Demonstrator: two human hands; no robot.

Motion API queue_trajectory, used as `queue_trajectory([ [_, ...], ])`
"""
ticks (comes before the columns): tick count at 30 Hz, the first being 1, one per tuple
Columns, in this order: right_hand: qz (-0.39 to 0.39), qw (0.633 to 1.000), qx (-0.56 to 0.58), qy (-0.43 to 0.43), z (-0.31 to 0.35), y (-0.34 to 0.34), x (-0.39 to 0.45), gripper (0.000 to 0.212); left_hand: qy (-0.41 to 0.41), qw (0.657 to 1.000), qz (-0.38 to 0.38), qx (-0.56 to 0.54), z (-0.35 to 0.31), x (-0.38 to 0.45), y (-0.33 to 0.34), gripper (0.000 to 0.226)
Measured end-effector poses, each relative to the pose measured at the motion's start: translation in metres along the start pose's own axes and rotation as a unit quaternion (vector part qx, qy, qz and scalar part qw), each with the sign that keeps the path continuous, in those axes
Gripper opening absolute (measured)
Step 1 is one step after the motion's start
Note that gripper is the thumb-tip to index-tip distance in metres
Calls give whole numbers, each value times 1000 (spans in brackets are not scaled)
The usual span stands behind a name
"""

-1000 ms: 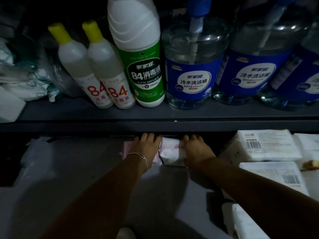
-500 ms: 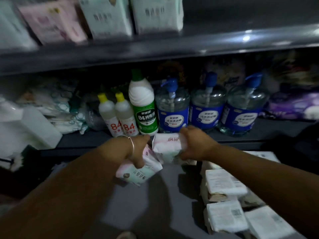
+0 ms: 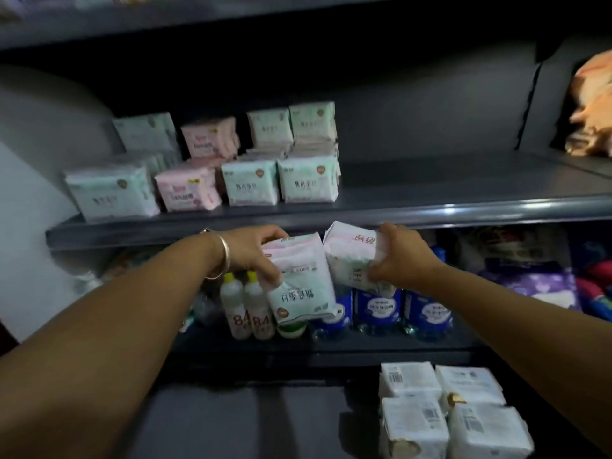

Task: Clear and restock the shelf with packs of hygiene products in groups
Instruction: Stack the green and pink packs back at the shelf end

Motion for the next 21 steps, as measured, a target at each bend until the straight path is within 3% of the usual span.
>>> queue_trajectory([
  [4, -56, 998, -7, -4, 19, -42, 8, 58, 66, 993, -34, -94, -23, -13, -34, 78],
  [8, -104, 995, -4, -5, 36, -83, 18, 56, 100, 970, 1, -219, -38, -16, -53, 75],
  [14, -135, 991, 19, -15, 50, -133, 35, 59, 113, 971, -66, -199, -73, -29, -97, 62],
  [21, -197, 980, 24, -11, 51, -184, 52, 54, 231, 933, -130, -244, -104, -25, -143, 71],
])
Point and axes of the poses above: each hand's wrist, its own x-axis towards the middle knuckle, its own y-axis out of the palm, z = x × y, the point moved 9 cm from there along x, towards the middle knuckle, and after that the axes turned 13 degrees about z, right-handed, at the moved point
